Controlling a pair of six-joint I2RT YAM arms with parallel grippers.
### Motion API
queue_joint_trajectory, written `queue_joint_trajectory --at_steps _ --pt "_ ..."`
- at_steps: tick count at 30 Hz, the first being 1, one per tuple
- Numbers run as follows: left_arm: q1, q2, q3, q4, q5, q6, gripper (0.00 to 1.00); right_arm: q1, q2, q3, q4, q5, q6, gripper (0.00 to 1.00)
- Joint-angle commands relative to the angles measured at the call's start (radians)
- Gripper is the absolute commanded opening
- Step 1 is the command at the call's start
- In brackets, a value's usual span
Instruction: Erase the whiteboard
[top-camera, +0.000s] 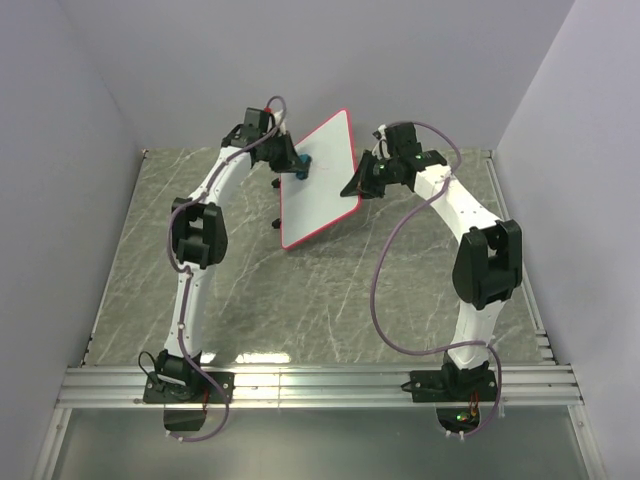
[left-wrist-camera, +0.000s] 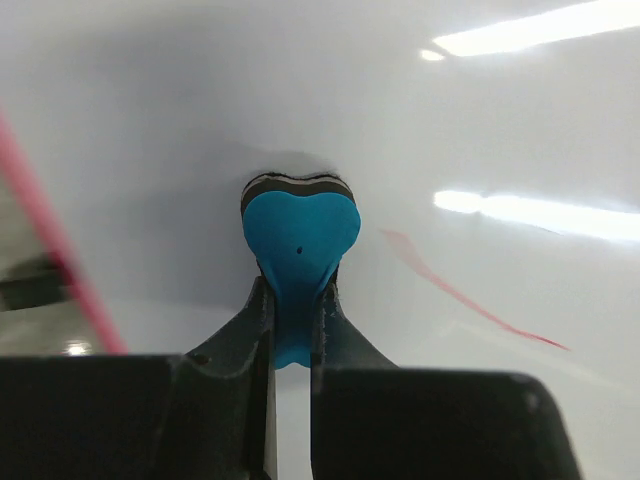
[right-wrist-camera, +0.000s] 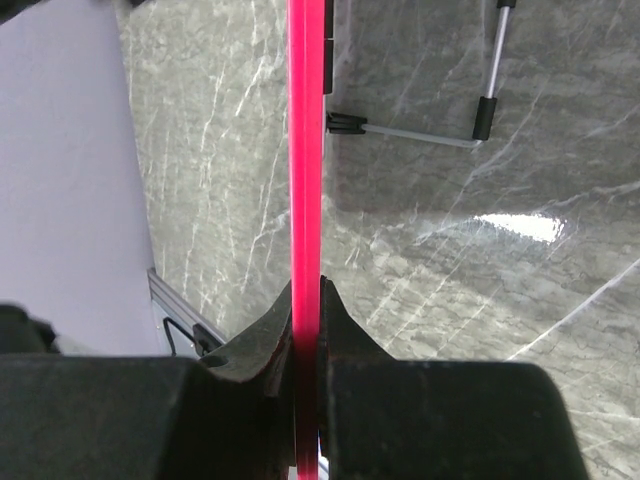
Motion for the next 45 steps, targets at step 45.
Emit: queue_joint_trajectory --at_steps 45 --pt "0.023 0.124 0.091 0.021 -0.350 0.079 0.00 0.163 -0.067 -0.208 -0.170 0.092 -0.233 0.00"
